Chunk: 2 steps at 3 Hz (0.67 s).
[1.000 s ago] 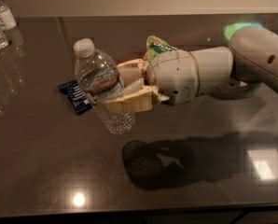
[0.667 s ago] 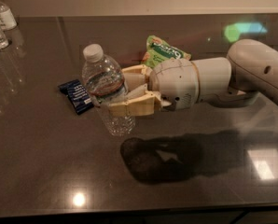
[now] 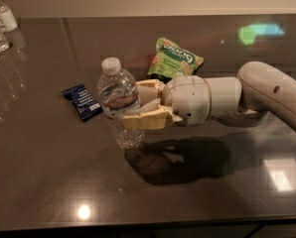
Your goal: Place water bottle upright
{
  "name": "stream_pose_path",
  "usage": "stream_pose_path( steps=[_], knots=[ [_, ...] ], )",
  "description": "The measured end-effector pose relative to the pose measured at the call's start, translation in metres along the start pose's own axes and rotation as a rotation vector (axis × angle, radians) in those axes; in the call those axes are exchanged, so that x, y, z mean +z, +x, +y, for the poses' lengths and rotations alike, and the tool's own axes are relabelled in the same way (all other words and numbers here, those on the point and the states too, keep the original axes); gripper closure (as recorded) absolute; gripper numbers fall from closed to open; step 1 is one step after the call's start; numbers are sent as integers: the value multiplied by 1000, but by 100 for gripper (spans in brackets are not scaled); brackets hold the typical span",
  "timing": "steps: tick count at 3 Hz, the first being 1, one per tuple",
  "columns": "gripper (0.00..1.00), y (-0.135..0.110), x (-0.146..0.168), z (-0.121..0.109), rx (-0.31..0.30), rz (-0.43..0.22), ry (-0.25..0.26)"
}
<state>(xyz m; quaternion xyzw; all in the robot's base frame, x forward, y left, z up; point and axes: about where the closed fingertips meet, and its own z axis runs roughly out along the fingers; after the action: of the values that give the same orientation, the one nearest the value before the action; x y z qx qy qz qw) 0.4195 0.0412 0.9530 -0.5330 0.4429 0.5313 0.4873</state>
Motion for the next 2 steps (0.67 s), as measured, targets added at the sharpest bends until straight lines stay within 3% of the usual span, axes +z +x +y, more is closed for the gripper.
stream_pose_path(
  steps=[2],
  knots=[
    [100,23,-6,-6,34,-33,14]
  ],
)
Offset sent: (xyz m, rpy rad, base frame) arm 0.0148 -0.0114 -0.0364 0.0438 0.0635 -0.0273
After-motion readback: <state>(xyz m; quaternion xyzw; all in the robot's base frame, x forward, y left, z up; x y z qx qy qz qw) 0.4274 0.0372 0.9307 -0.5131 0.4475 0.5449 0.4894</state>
